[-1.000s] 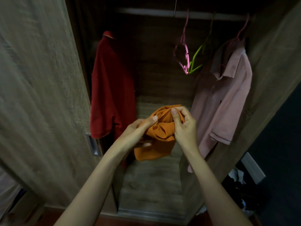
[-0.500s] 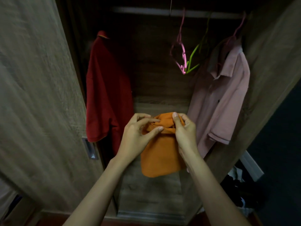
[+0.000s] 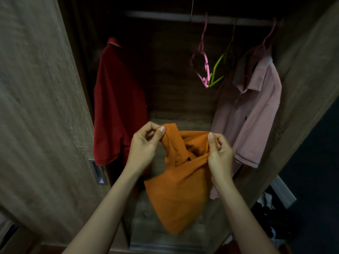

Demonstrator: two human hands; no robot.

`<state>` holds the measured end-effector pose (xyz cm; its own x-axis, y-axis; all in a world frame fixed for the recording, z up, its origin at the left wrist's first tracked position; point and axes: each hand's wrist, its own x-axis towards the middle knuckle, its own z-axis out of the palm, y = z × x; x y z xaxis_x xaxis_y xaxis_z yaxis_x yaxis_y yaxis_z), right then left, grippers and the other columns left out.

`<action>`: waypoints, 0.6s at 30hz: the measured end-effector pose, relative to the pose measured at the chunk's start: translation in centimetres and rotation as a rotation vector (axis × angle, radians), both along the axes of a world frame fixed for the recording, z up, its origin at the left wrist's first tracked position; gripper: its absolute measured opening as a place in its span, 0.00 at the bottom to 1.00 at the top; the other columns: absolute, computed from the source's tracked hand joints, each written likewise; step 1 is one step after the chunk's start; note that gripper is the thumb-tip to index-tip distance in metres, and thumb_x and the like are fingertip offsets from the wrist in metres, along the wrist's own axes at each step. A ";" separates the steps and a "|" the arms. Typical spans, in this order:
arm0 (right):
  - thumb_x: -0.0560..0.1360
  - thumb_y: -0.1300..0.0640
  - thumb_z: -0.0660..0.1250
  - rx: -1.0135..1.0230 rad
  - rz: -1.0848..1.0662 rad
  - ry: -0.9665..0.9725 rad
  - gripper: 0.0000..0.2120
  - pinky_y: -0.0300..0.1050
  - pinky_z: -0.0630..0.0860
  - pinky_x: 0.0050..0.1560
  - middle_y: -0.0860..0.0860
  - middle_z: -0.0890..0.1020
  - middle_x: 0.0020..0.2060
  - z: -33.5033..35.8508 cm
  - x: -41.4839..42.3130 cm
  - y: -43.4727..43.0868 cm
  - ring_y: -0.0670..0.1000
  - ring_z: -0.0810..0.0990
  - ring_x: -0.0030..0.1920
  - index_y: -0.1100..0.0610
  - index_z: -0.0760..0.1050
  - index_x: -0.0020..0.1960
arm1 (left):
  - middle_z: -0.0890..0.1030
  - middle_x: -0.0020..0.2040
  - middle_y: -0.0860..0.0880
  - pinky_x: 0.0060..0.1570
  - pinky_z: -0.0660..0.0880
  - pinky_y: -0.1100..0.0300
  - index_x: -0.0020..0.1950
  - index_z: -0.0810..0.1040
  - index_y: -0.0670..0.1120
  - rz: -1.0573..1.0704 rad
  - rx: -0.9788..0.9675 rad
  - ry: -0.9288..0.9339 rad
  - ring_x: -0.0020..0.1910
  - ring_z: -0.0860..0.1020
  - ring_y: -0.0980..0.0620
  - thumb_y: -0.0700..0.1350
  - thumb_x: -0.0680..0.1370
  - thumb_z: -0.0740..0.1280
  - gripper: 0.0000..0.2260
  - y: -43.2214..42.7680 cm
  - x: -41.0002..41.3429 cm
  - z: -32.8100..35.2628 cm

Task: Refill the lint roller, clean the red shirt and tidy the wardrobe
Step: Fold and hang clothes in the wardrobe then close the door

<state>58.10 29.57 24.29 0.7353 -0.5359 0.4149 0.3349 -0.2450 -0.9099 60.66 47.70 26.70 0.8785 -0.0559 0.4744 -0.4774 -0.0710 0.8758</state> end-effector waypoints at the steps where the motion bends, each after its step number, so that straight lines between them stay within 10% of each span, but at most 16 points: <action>1: 0.80 0.52 0.60 0.016 0.007 0.012 0.10 0.41 0.71 0.36 0.51 0.76 0.32 -0.1 0.0 -0.1 0.44 0.73 0.32 0.50 0.74 0.41 | 0.74 0.29 0.54 0.37 0.72 0.66 0.40 0.74 0.41 -0.023 -0.026 0.017 0.31 0.73 0.60 0.42 0.80 0.64 0.10 0.1 0.2 0.2; 9: 0.80 0.52 0.58 0.051 0.123 0.050 0.10 0.33 0.71 0.36 0.51 0.77 0.35 -0.4 0.1 -0.2 0.40 0.74 0.33 0.52 0.73 0.42 | 0.70 0.27 0.52 0.27 0.67 0.67 0.44 0.71 0.43 -0.002 -0.054 0.060 0.24 0.68 0.59 0.45 0.83 0.58 0.09 -0.4 1.9 0.7; 14: 0.81 0.51 0.56 0.050 0.191 0.050 0.13 0.44 0.69 0.39 0.54 0.72 0.33 0.2 0.4 -0.8 0.48 0.71 0.35 0.55 0.71 0.40 | 0.69 0.29 0.52 0.28 0.66 0.67 0.42 0.72 0.45 -0.033 -0.045 0.176 0.25 0.67 0.60 0.45 0.83 0.58 0.11 -1.4 2.9 0.8; 18: 0.80 0.50 0.56 -0.023 0.236 0.081 0.11 0.36 0.70 0.36 0.50 0.73 0.33 0.1 0.4 -1.0 0.42 0.72 0.32 0.53 0.71 0.43 | 0.67 0.29 0.49 0.22 0.63 0.65 0.36 0.70 0.48 -0.134 -0.337 0.470 0.23 0.65 0.57 0.42 0.82 0.61 0.14 -3.3 2.7 1.2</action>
<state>58.47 28.54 24.42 0.8704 -0.3362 0.3597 0.3114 -0.1900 -0.9311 63.33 44.43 27.94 0.9945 -0.0942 0.0466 -0.0182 0.2821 0.9592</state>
